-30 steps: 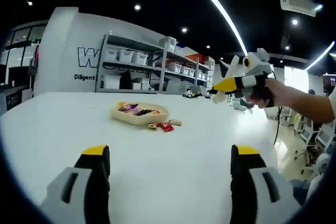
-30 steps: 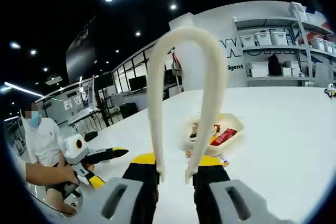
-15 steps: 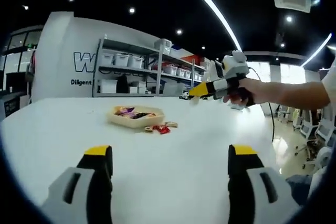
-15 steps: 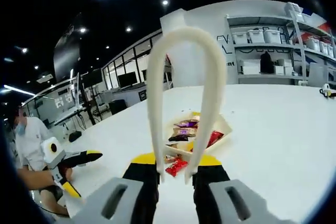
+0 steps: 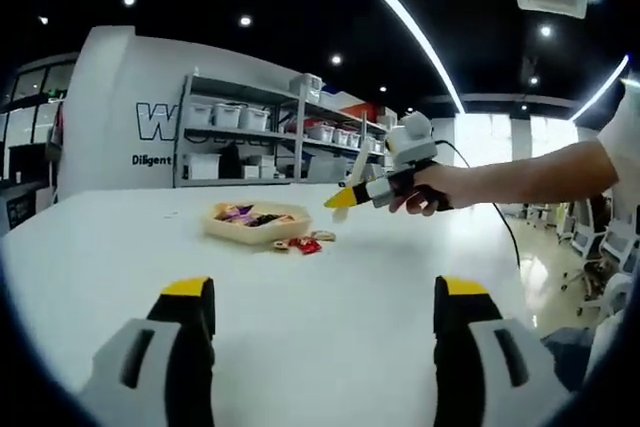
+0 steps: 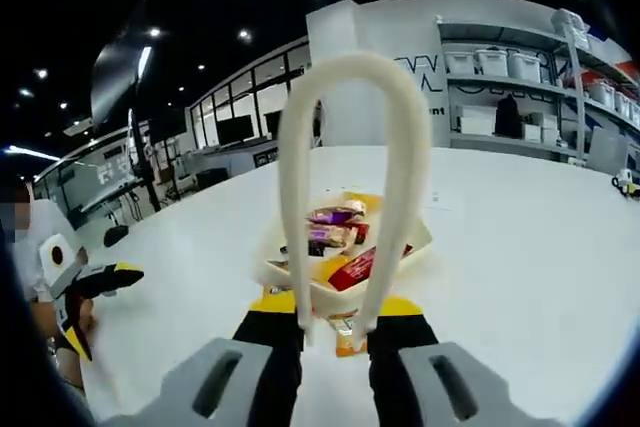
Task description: Place the target food into the container with the food tongs after gripping and lifting it, then release it inside without dropping or visibly crushing the food.
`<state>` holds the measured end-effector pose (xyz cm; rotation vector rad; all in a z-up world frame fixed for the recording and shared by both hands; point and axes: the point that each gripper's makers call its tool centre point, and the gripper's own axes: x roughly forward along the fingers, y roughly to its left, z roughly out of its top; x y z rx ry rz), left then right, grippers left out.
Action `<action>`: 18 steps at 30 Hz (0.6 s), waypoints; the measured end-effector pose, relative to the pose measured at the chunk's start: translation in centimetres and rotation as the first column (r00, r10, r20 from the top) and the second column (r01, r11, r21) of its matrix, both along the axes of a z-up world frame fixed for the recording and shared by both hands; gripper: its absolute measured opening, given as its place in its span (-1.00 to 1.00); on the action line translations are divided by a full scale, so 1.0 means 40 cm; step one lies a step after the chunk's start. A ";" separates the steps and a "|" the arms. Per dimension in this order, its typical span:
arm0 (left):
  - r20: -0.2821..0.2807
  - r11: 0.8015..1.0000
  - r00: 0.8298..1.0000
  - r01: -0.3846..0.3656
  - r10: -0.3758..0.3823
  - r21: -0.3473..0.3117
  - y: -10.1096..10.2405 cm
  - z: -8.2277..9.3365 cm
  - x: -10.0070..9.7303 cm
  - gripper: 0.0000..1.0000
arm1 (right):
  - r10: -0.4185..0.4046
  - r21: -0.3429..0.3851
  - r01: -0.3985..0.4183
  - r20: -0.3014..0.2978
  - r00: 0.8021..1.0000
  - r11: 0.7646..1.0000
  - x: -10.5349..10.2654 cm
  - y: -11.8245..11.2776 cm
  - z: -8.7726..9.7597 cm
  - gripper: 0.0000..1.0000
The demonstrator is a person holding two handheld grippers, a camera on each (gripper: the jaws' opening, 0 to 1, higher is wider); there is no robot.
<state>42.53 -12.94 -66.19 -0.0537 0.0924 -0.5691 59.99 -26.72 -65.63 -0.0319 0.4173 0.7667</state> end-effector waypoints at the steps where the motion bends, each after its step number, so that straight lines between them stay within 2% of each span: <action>1: 0.000 1.000 1.000 -0.001 0.001 0.001 0.000 0.000 0.000 0.79 | 0.001 -0.001 -0.001 -0.004 1.000 1.000 0.005 0.001 -0.005 -0.63; 7: -0.002 0.999 1.000 0.014 -0.014 0.041 -0.014 -0.012 -0.002 0.77 | 0.034 -0.018 -0.034 0.010 0.999 0.999 0.020 0.011 -0.029 -0.61; 14: 0.003 0.999 1.000 0.011 -0.011 0.039 -0.011 -0.011 -0.002 0.75 | 0.072 -0.007 -0.072 0.019 0.997 0.997 0.034 0.018 -0.054 -0.60; 16: 0.002 0.999 1.000 0.013 -0.013 0.037 -0.012 -0.012 -0.002 0.75 | 0.116 0.016 -0.117 0.038 0.993 0.993 0.032 0.028 -0.048 -0.59; 18: 0.004 0.999 1.000 0.016 -0.017 0.042 -0.014 -0.013 -0.003 0.75 | 0.118 0.014 -0.119 0.048 0.992 0.993 0.033 0.027 -0.050 -0.59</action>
